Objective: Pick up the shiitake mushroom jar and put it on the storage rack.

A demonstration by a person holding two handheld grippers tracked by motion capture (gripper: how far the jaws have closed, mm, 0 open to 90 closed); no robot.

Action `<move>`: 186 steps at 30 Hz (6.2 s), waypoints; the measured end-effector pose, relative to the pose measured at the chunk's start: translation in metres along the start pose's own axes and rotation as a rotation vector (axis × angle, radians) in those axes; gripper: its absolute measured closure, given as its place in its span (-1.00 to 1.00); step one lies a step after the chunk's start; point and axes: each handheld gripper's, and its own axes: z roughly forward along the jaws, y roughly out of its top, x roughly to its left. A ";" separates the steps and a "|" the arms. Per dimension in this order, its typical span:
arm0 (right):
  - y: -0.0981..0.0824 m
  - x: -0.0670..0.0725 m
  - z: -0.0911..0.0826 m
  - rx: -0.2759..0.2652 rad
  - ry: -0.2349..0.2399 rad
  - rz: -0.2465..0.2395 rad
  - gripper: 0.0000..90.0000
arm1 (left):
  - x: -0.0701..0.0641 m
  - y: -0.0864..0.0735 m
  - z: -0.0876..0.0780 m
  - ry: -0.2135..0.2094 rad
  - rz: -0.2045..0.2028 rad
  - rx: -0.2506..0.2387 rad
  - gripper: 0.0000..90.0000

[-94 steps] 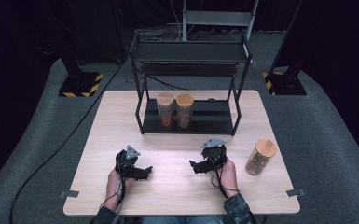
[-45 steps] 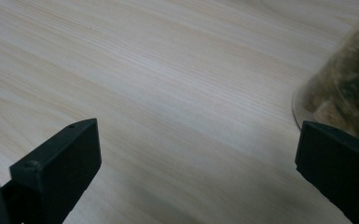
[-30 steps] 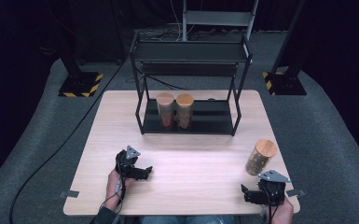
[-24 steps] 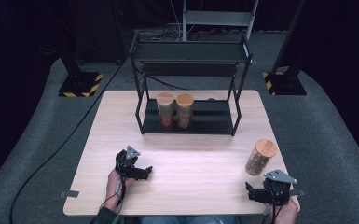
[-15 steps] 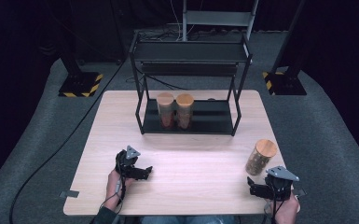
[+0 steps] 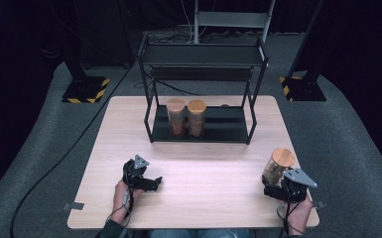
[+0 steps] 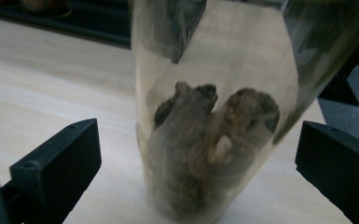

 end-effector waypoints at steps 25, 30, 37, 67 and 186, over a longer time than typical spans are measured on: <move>-0.004 -0.006 0.018 -0.054 0.028 0.058 -0.46 | 0.000 0.000 0.000 0.000 0.000 0.000 -1.00; -0.005 -0.005 0.018 -0.065 0.019 0.071 -0.45 | 0.000 0.000 0.000 0.000 0.000 0.000 -1.00; -0.004 -0.008 0.013 -0.080 0.028 0.101 -0.45 | 0.000 0.000 0.000 0.001 0.001 0.000 -1.00; 0.016 0.006 0.000 -0.101 0.063 0.039 -0.45 | 0.000 0.000 0.000 0.003 0.002 0.000 -1.00; 0.092 0.048 0.034 -0.088 0.198 -0.042 -0.45 | 0.000 0.000 0.000 0.004 -0.004 0.000 -1.00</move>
